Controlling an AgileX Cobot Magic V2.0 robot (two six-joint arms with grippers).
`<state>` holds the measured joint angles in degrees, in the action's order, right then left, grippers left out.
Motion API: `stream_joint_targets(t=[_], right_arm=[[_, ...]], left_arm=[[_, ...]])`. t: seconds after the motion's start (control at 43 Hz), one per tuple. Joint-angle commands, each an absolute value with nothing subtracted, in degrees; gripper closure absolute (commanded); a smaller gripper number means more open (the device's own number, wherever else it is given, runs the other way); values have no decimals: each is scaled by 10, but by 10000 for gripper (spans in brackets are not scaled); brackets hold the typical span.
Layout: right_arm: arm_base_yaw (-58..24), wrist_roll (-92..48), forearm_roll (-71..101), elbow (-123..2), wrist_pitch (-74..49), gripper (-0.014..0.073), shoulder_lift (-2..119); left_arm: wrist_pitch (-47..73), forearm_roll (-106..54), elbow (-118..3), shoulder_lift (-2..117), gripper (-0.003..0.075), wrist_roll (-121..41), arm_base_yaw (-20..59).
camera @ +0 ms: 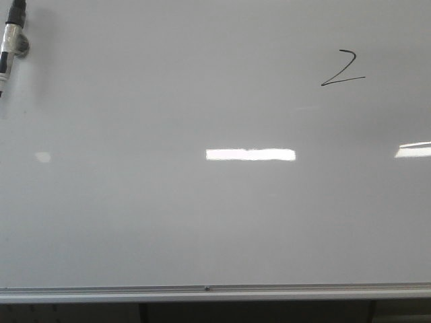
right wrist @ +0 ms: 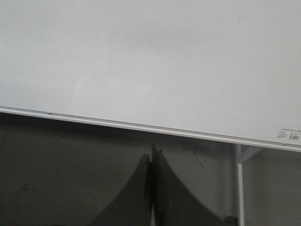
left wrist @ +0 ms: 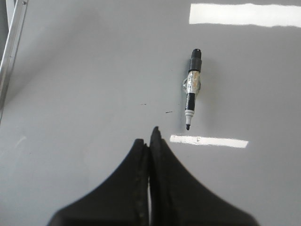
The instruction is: Write number 2 on whiteboard
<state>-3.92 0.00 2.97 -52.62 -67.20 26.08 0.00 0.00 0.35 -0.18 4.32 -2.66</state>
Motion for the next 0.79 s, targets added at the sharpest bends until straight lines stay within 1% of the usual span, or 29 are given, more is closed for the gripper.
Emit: stream_joint_targets(t=[0.0, 0.093, 0.256, 0.442, 0.652, 0.768], right_arm=[[-16, -9, 11, -494, -589, 663, 221], [2, -9, 9, -419, -499, 663, 168], [11, -9, 10, -272, -300, 663, 82], [6, -9, 13, -134, -143, 663, 22], [0, -8, 13, -34, -17, 663, 0], [4, -6, 13, 0, 15, 663, -15]], left_arm=[[-48, 0, 23, -17, 741, 44, -25], [-48, 0, 23, -17, 741, 44, -25], [-48, 0, 23, -17, 741, 44, -25], [-48, 0, 23, -17, 741, 44, -25], [-48, 0, 23, -17, 741, 44, -25], [-48, 0, 23, -17, 741, 44, -25]])
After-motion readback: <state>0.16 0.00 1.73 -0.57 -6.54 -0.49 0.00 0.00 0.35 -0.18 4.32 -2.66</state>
